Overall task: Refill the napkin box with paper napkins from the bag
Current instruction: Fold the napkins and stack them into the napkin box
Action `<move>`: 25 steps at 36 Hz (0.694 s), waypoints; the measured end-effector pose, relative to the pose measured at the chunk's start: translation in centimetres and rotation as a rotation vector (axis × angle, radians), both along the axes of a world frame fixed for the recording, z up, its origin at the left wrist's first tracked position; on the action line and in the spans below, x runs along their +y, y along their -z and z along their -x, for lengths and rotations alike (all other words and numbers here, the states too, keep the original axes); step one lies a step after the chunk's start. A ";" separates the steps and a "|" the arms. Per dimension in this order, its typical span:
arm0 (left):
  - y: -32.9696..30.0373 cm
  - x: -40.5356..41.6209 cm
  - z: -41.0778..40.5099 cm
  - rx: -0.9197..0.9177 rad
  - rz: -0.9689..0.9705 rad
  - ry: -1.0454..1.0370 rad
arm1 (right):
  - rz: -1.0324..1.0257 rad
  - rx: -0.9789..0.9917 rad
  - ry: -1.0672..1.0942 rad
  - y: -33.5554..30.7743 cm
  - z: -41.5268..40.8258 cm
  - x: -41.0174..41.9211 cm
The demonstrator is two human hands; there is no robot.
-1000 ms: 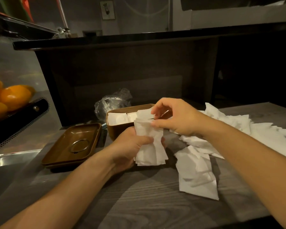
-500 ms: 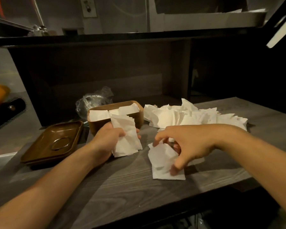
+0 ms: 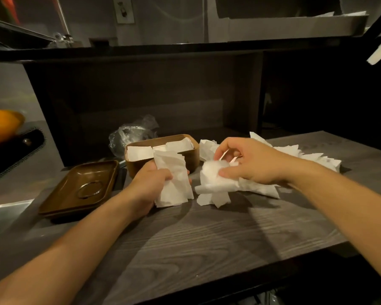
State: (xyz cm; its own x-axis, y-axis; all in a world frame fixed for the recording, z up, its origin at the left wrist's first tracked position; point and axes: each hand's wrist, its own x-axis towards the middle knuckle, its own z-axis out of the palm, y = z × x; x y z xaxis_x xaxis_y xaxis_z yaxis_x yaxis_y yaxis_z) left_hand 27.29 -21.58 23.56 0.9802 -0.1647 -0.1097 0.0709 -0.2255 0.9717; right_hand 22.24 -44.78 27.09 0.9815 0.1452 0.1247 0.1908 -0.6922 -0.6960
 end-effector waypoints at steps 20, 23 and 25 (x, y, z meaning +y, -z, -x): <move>-0.5 -0.2 0.9 -0.042 -0.063 0.022 | 0.664 -0.004 -0.250 0.9 1.7 1.8; -0.6 -0.2 1.1 -0.054 -0.033 0.035 | 0.519 -0.139 -0.207 -0.1 1.7 1.5; -0.7 -0.4 1.2 -0.091 -0.019 0.035 | 0.230 -0.189 -0.187 -1.7 1.8 1.4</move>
